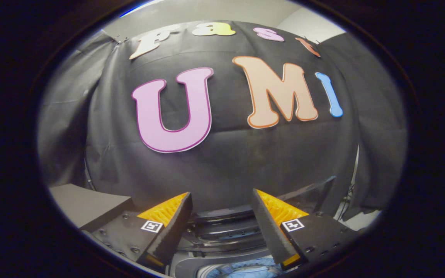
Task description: Put the clothes into the washing machine and then close the washing machine lid.
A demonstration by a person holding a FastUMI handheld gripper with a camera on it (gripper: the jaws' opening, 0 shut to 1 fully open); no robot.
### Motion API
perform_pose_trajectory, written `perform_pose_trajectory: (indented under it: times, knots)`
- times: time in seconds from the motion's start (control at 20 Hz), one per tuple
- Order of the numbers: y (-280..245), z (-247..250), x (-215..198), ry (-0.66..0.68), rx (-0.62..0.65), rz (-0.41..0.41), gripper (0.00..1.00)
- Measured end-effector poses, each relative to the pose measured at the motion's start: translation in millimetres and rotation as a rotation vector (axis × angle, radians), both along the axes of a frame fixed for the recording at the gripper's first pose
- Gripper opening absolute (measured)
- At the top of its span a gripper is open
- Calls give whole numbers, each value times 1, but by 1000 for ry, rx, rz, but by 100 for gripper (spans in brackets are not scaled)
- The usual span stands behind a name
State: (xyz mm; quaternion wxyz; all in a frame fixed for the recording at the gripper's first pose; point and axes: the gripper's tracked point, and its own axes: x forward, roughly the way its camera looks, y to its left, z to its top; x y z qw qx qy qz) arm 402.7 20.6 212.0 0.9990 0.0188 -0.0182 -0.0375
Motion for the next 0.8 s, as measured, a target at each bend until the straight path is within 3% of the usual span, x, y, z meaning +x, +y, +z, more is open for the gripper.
perform_pose_trajectory:
  times: [0.3,0.35,0.45,0.5,0.55,0.65,0.8]
  knots:
    - [-2,-7,-5,38,11,-9,97]
    - [0,-21,-6,67,60,-10,98]
    - [-11,-108,-15,438,45,-70,97]
    - [-14,-134,-28,556,-36,-85,97]
    - [-16,-145,-28,582,-132,-78,97]
    - [-17,-150,-14,517,-246,-82,98]
    - [-6,-123,-7,403,-151,-33,97]
